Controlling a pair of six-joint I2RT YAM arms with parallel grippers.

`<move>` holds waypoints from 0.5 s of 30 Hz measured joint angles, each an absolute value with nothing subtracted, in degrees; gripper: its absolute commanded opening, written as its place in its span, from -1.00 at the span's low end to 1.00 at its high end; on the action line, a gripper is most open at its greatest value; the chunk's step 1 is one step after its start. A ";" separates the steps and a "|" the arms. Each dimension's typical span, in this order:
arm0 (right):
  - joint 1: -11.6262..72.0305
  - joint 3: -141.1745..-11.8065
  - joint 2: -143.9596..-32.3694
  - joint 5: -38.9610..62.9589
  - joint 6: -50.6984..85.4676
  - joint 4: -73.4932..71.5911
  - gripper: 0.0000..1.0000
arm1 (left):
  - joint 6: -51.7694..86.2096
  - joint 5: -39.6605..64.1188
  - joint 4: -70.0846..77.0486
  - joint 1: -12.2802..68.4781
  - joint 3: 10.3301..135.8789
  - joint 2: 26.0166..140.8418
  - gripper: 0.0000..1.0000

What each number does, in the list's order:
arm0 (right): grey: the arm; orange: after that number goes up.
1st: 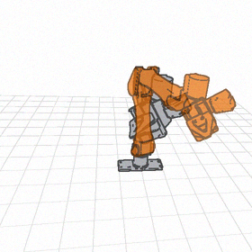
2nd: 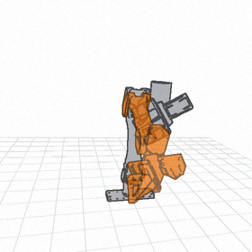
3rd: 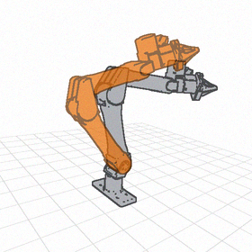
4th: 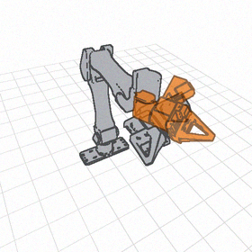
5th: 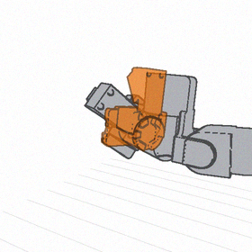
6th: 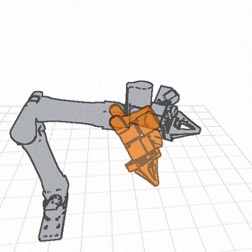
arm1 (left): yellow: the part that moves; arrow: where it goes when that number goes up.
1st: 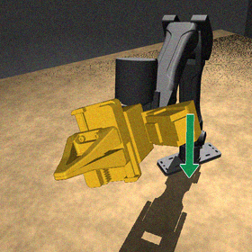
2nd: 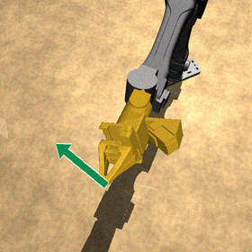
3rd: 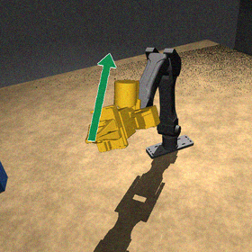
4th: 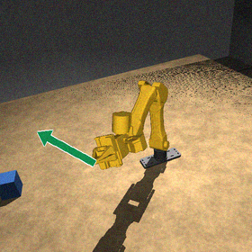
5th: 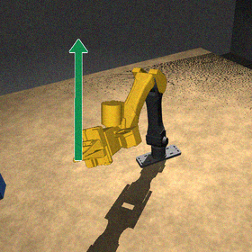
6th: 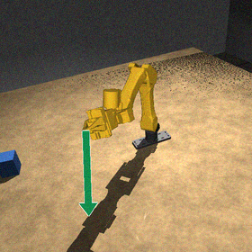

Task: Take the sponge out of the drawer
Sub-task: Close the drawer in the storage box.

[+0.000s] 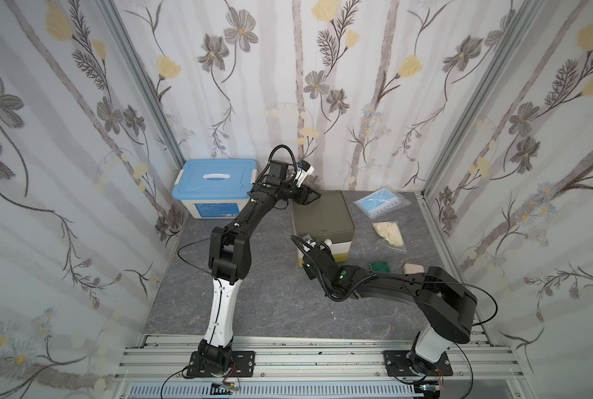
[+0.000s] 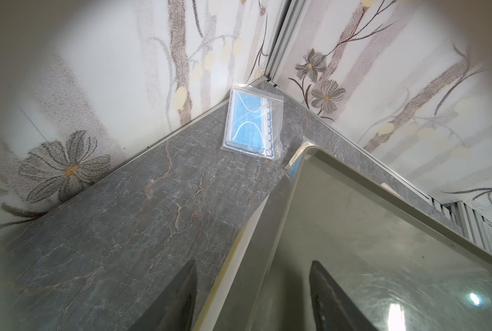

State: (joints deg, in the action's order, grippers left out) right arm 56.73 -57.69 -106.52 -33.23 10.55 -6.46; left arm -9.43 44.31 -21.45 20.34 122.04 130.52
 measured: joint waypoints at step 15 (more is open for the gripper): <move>55.88 -29.41 -73.12 -32.36 33.91 -6.11 -0.15 | -8.84 46.33 -24.34 20.53 123.17 130.82 0.26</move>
State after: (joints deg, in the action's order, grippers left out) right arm 55.88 -29.41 -73.12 -32.36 33.91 -6.11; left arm -8.84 46.33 -24.34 20.53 123.17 130.82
